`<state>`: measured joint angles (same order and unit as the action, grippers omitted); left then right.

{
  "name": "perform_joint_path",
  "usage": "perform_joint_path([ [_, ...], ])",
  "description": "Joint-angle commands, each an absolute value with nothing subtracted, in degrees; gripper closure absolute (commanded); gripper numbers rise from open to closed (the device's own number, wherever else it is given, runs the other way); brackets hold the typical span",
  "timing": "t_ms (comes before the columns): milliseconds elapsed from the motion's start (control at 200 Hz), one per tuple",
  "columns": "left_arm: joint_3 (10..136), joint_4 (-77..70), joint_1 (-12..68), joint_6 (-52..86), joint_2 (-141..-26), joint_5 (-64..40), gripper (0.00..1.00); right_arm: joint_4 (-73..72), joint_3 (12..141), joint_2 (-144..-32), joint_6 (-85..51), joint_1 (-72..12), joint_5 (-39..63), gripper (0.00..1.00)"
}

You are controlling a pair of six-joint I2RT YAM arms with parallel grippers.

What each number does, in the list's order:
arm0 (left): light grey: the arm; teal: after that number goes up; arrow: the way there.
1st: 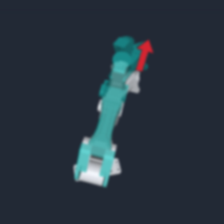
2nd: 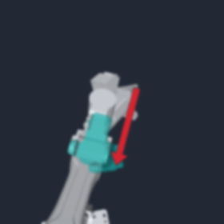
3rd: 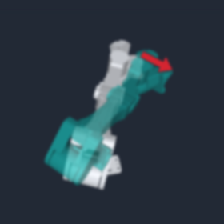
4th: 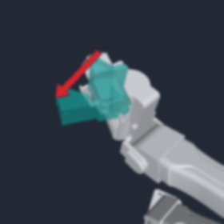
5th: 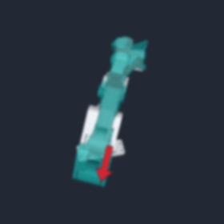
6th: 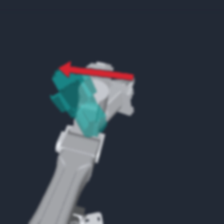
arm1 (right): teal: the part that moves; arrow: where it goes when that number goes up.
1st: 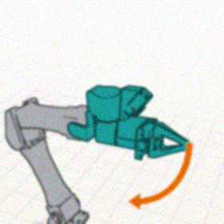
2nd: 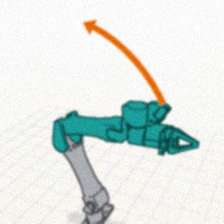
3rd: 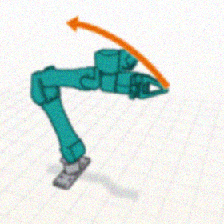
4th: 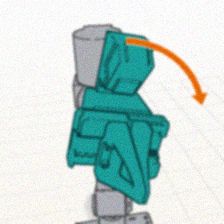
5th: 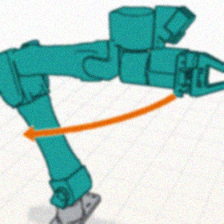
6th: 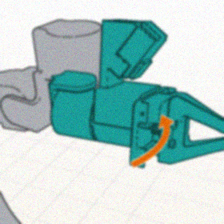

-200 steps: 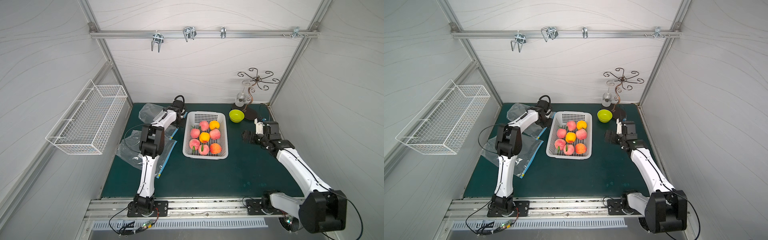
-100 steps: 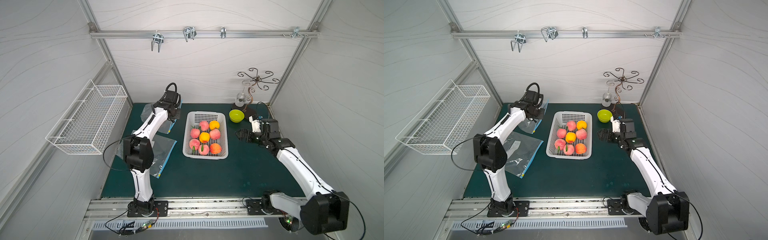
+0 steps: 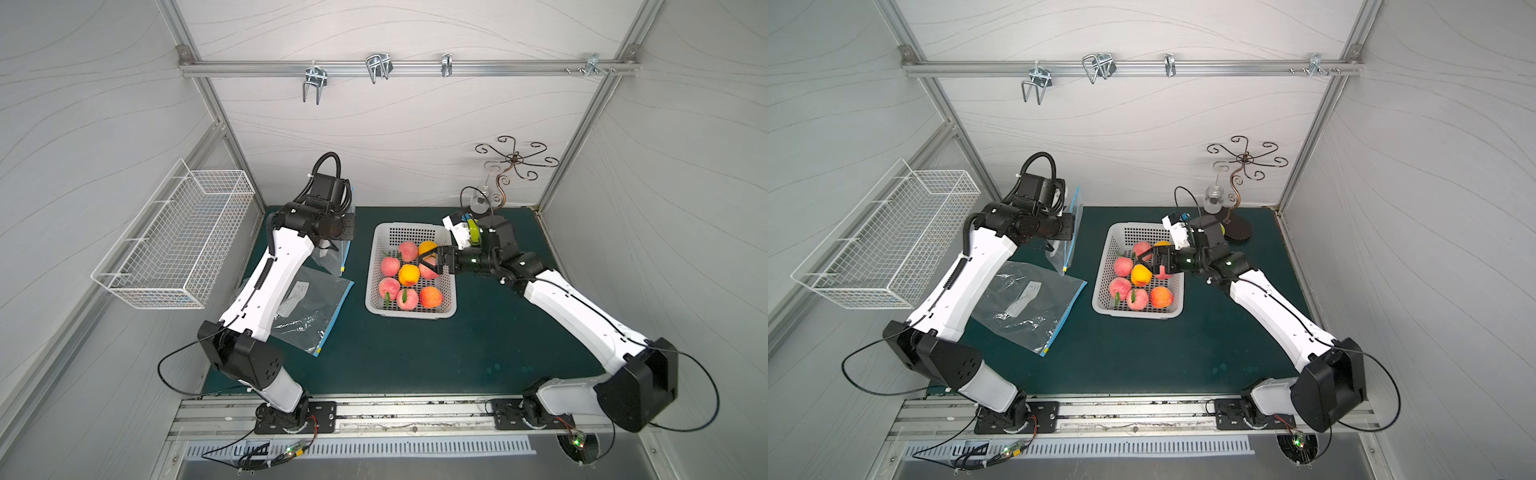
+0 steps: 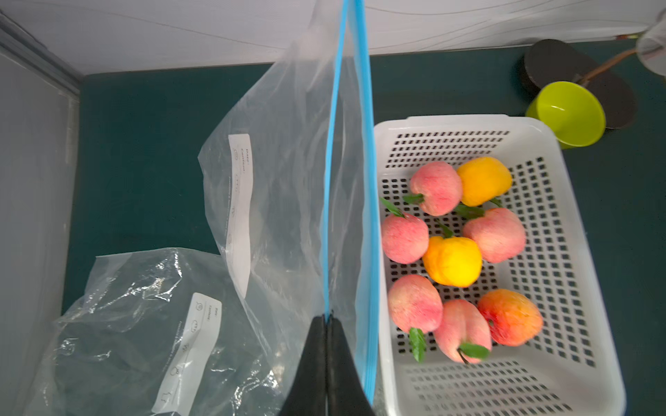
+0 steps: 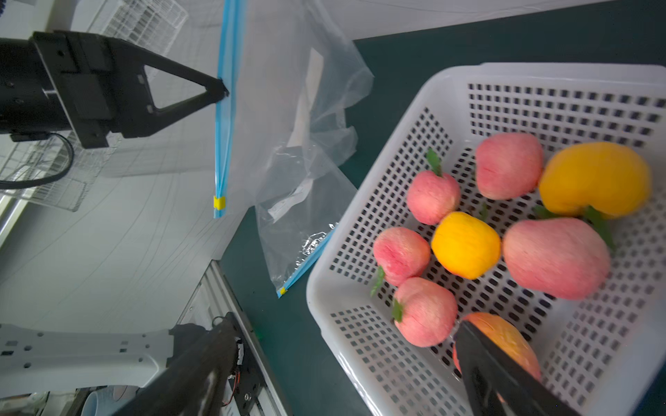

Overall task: Place the peach in a zip-top bag and seal the zipper
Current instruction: Open the zipper of the food storage bag at the center of the board.

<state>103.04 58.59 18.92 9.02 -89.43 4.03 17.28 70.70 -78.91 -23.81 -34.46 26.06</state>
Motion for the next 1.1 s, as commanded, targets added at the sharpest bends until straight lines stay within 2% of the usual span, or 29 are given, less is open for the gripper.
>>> perform_joint_path([
  [0,101.5,62.1,19.7,12.3,-86.0,-1.9,1.0,15.0,75.7,-82.9,-26.4,-38.3,27.6,0.07],
  [225,98.4,64.1,22.5,14.1,-83.5,-4.1,1.0,16.7,87.2,-93.4,-27.8,-43.0,28.9,0.2],
  [390,98.0,64.0,22.7,14.8,-83.3,-5.4,1.0,18.0,92.2,-97.0,-28.8,-44.9,25.4,0.2],
  [845,99.2,62.9,23.0,15.3,-83.0,-6.8,1.0,29.6,106.8,-108.6,-29.4,-46.0,18.5,0.3],
  [945,100.2,62.8,23.0,15.7,-82.6,-5.4,1.0,33.0,110.1,-111.2,-28.7,-46.1,16.3,0.41],
  [1000,100.8,62.4,22.9,16.0,-82.3,-3.4,1.0,35.4,112.0,-112.5,-27.9,-46.2,15.4,0.5],
  [1096,102.5,62.2,22.9,16.8,-81.8,2.2,1.0,39.1,115.1,-113.8,-26.1,-46.3,12.7,0.58],
])
